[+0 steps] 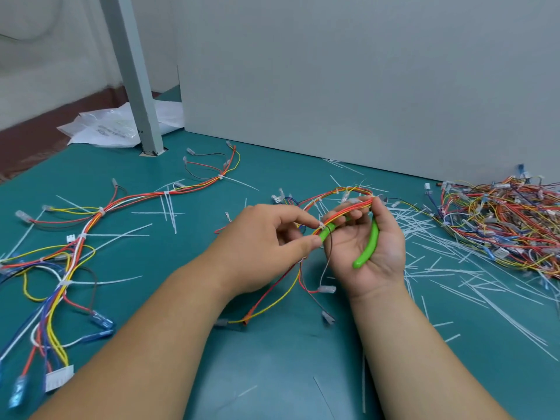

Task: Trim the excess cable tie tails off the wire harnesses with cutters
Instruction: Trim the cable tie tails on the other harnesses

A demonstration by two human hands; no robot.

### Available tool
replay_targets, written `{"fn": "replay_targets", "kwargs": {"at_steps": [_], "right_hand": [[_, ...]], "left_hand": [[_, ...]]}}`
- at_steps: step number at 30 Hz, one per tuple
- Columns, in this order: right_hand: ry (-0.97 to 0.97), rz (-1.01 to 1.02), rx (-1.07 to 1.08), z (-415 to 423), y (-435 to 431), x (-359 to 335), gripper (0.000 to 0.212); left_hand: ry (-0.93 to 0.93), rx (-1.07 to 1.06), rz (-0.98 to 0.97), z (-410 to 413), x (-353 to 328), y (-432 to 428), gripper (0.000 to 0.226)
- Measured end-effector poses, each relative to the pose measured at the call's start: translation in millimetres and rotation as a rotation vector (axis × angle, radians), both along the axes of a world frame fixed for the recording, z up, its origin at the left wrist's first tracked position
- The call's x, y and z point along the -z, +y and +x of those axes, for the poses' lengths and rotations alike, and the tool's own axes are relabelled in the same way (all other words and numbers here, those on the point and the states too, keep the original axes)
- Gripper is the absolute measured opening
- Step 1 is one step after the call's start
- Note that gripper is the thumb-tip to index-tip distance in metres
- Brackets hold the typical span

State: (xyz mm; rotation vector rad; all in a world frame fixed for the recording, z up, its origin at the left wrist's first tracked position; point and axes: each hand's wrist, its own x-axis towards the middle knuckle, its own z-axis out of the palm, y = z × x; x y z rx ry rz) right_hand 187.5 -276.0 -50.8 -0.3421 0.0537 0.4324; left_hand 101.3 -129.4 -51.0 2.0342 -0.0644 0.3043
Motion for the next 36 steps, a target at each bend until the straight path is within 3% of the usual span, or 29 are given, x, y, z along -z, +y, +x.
{"fn": "replay_targets", "kwargs": {"at_steps": [4, 8, 12, 18, 20, 24, 26, 29, 32, 36], "right_hand": [[0.014, -0.004, 0.023, 2.0, -2.5, 0.0, 0.019], [-0.022, 0.028, 0.012, -0.6, -1.3, 0.2, 0.005], [-0.028, 0.020, 0.034, -3.1, 0.5, 2.4, 0.013], [0.002, -0.222, 0.071, -1.2, 3.3, 3.7, 0.015], [-0.040, -0.361, 0.025, -6.4, 9.2, 2.9, 0.022], [-0.231, -0.532, -0.062, -21.8, 19.9, 3.6, 0.048], [-0.338, -0.562, -0.081, -27.5, 21.2, 6.0, 0.044], [-0.371, -0.596, -0.065, -29.8, 20.4, 7.1, 0.020], [-0.306, -0.460, -0.043, -26.3, 17.6, 1.7, 0.006], [-0.126, -0.274, 0.055, -15.6, 9.8, -2.3, 0.022]], "left_hand": [[0.141, 0.087, -0.117, -1.2, -3.1, 7.8, 0.021], [0.225, 0.116, -0.177, -1.2, -6.7, 16.7, 0.008], [0.148, -0.044, -0.286, 0.9, -6.9, 15.2, 0.010], [-0.020, -0.229, -0.622, 6.2, -12.4, 7.3, 0.010], [-0.093, -0.295, -0.594, 7.1, -12.0, 6.0, 0.010], [-0.170, -0.285, -0.350, 7.2, -6.6, -0.8, 0.016], [-0.184, -0.240, -0.232, 6.6, -2.3, -4.1, 0.024], [-0.220, -0.204, -0.127, 5.8, 1.5, -6.8, 0.024], [-0.186, -0.207, -0.243, 2.8, -2.5, -8.8, 0.011], [-0.269, -0.287, -0.302, -3.0, -8.1, -2.3, 0.045]]}}
